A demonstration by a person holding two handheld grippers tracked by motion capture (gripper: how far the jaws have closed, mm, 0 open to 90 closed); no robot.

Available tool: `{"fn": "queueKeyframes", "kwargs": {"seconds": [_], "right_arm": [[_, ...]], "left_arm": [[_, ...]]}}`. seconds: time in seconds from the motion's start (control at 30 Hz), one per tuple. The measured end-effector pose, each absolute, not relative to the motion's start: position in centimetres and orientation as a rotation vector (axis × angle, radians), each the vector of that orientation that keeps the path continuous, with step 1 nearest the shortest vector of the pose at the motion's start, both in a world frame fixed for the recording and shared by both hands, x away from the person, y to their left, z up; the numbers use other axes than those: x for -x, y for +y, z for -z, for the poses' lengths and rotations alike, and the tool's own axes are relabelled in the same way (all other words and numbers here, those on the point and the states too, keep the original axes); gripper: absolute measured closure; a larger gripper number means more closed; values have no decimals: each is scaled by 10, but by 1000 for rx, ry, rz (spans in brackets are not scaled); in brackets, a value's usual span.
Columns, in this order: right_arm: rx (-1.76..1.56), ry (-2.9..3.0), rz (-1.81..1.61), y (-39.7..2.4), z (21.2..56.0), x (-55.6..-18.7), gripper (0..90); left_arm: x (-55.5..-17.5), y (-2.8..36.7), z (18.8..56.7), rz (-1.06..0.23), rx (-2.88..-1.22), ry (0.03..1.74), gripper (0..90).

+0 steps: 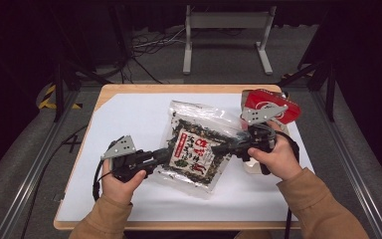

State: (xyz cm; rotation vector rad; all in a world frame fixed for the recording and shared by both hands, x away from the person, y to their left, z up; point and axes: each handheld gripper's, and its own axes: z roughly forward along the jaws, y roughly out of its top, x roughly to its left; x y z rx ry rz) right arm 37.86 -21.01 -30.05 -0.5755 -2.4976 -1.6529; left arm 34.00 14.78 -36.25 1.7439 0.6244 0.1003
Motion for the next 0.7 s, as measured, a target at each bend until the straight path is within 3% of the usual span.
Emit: {"fn": "queueKeyframes", "kwargs": {"seconds": [0.1,0.3,0.7], "right_arm": [[582,-2491,1642,-212,296,-376,760],[595,-2582,1597,-215,284,-370,760],[692,-2713,1570,-242,252,-361,760]], "left_arm": [[-342,148,363,-72,-1724,618,707],[-344,150,363,-145,-1775,627,520],[-352,171,366,-246,-1869,719,398]]}}
